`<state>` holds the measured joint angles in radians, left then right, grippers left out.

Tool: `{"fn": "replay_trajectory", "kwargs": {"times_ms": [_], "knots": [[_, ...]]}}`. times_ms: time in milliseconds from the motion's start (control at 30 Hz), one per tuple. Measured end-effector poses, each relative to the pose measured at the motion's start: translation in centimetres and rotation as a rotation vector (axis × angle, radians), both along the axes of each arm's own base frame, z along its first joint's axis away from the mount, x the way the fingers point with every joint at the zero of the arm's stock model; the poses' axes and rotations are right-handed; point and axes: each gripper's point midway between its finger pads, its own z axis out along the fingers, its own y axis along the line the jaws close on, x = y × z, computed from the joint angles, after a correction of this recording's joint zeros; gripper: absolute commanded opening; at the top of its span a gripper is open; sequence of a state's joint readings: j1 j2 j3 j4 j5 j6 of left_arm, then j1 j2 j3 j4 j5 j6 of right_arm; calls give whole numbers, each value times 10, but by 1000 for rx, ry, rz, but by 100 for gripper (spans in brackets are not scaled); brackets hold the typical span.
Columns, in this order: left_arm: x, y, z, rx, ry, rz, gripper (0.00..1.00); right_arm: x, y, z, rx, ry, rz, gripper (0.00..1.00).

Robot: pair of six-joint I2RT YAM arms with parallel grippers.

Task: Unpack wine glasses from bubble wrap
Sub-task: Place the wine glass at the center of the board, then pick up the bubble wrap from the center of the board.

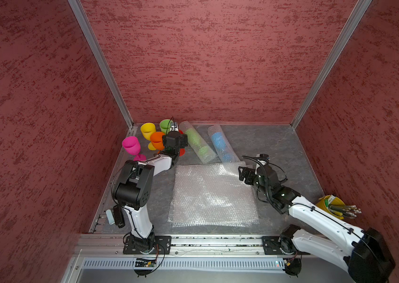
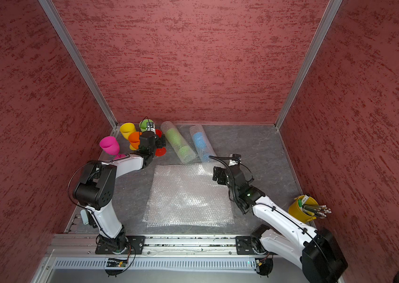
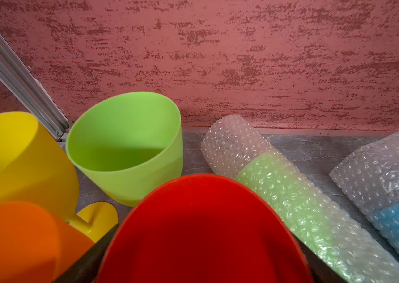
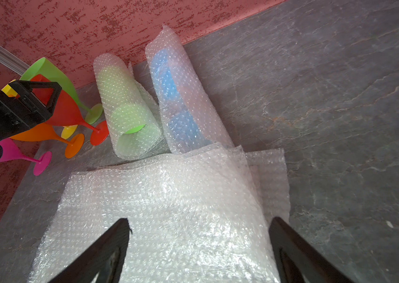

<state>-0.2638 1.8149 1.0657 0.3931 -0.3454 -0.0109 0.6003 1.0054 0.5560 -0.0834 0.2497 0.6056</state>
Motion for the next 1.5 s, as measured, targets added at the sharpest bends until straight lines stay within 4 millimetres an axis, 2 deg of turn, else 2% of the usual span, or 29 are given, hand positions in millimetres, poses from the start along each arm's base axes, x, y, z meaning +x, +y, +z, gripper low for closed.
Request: {"fn": "replay_trajectory", "kwargs": {"times_ms": [67,167,367,533,667,767,867,1000,1100,1233,1300,1400,1500], "knots": [[-2,0,9,-5,-13,0,93,-1,-1,1,0,-1,0,91],[-7,2,34,-22,-54,2,94,-1,-2,0,-8,0,-3,91],[-27,5,113,-87,-212,1,93,-1,-5,-4,-44,7,-7,92],[-57,5,178,-152,-350,-6,92,1,-6,-4,-74,1,1,90],[-96,-16,228,-166,-456,-39,91,8,3,7,-93,-22,37,89],[-130,-47,249,-135,-463,-79,92,21,24,20,-81,-38,102,89],[-157,-70,253,-135,-368,-124,100,42,59,33,-57,-52,212,90],[-189,-54,243,-211,-220,-168,100,78,107,39,-64,-66,350,90],[-223,-35,229,-293,-168,-228,99,113,139,27,-116,-90,420,93],[-276,-19,196,-378,-144,-326,100,147,164,-13,-178,-66,478,97],[-286,-16,188,-378,-129,-341,100,167,181,-29,-193,-60,511,97],[-286,-24,175,-357,-86,-365,100,197,202,-43,-210,-64,533,98],[-284,-31,154,-336,-28,-374,100,220,217,-52,-227,-62,547,99]]}}
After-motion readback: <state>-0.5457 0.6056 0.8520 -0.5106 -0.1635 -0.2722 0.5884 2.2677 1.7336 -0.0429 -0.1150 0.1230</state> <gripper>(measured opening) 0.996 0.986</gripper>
